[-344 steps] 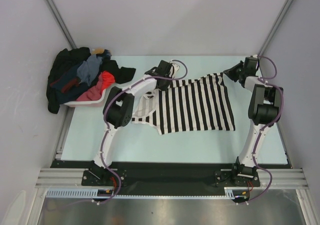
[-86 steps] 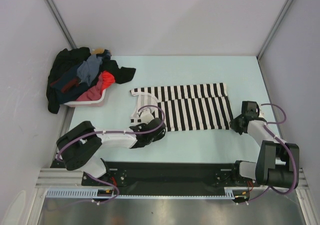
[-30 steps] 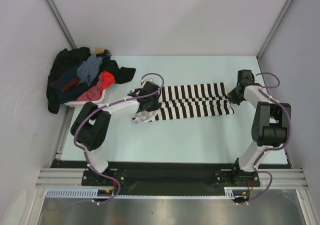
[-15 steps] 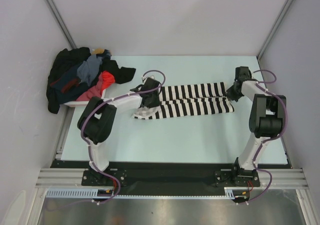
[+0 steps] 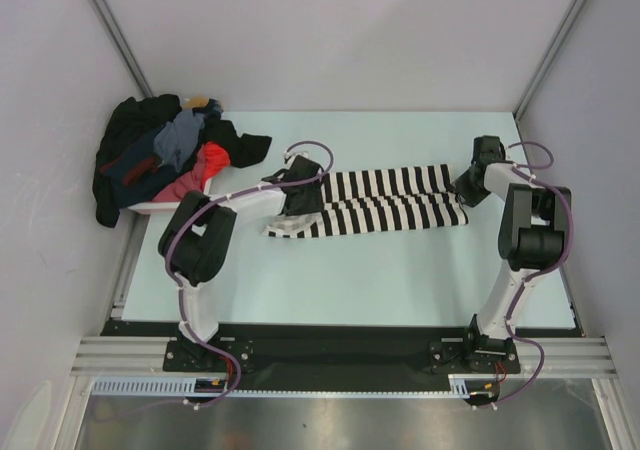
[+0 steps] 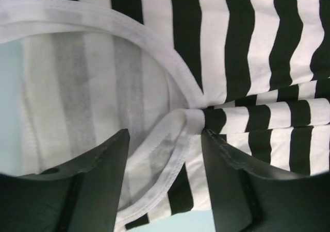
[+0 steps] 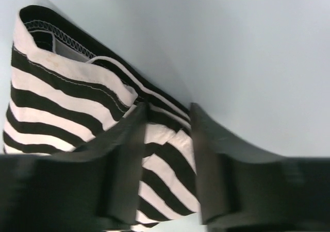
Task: Fold and stack the tank tops
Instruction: Fold the tank top
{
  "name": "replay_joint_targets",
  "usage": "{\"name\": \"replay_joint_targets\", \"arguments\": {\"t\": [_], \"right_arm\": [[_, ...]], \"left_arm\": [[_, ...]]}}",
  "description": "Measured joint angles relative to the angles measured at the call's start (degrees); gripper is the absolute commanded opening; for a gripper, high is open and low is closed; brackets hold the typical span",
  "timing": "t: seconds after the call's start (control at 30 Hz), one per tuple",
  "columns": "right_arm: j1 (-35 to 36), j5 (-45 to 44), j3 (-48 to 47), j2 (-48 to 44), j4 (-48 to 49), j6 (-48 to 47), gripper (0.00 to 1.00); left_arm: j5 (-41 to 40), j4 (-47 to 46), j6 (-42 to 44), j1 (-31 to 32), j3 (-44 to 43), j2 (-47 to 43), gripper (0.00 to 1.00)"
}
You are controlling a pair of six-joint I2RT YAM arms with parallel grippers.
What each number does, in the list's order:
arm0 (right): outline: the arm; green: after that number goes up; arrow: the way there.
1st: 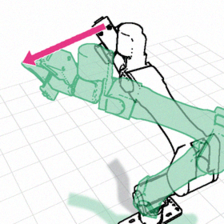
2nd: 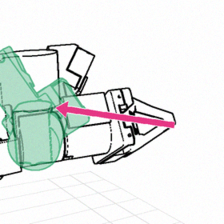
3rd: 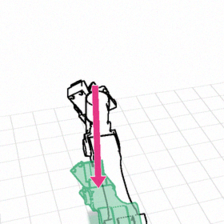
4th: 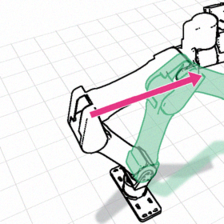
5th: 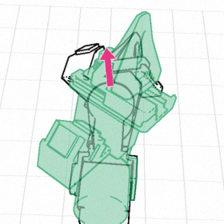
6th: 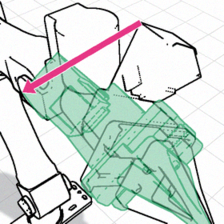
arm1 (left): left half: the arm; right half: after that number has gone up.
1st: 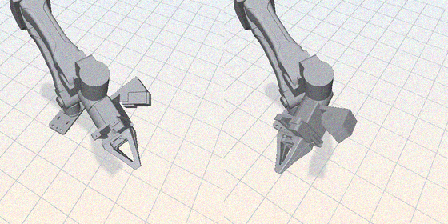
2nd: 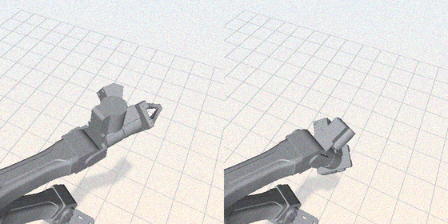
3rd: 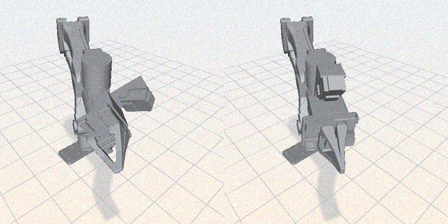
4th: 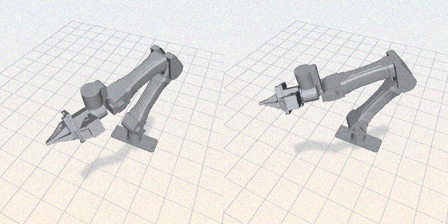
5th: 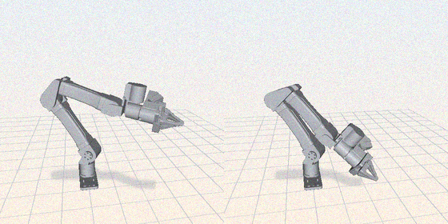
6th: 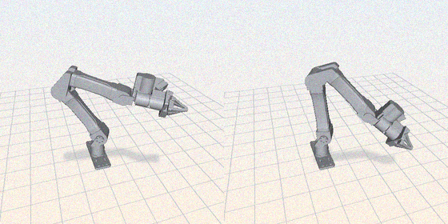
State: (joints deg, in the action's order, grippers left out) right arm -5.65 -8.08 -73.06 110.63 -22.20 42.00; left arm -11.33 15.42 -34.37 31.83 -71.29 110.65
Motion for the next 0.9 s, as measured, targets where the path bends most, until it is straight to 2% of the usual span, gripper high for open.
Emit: {"name": "replay_joint_targets", "arguments": {"t": [0.13, 0.23, 0.27, 0.3, 0.37, 0.47, 0.5, 0.53, 0.77, 0.9], "right_arm": [[-0.2, -0.3, 1.9, -1.6, 1.2, -0.7, 0.52], [-0.2, -0.3, 4.7, -4.8, 1.3, -1.6, 0.53], [-0.3, -0.3, 5.5, -6.0, 1.3, -1.8, 0.54], [-0.3, -0.3, 5.9, -6.9, 1.2, -2.0, 0.59], [-0.4, -0.3, 6.9, -9.4, 1.3, -2.4, 0.61], [-0.5, -0.1, 8.5, -13.0, 2.1, -3.2, 0.51], [-0.5, 0.0, 9.2, -14.1, 2.2, -3.4, 0.44], [-0.5, 0.2, 9.6, -14.6, 2.4, -3.5, 0.41], [-0.4, 1.5, 17.2, -16.4, 4.7, -3.5, 0.29], [-0.3, 1.6, 20.5, -16.4, 4.5, -3.1, 0.23]], "left_arm": [[-2.6, 2.3, 1.8, -0.2, 0.2, -2.9, 0.75], [-3.5, 2.5, 3.4, -0.2, 1.6, -8.2, 0.87], [-3.5, 2.5, 3.7, -0.2, 2.4, -10.4, 0.95], [-3.6, 2.5, 4.2, -0.2, 3.1, -12.7, 0.98], [-4.0, 2.3, 4.8, -0.2, 5.0, -17.5, 0.98], [-4.7, 2.3, 5.0, -0.2, 7.9, -23.4, 0.97], [-4.7, 2.2, 5.0, -0.2, 8.9, -24.6, 0.97], [-4.5, 1.7, 5.0, -0.2, 10.4, -26.1, 0.96], [-0.9, 1.1, 4.2, -0.2, 24.7, -35.7, 0.95], [0.4, 1.1, 3.8, -0.5, 29.3, -38.8, 0.95]]}}
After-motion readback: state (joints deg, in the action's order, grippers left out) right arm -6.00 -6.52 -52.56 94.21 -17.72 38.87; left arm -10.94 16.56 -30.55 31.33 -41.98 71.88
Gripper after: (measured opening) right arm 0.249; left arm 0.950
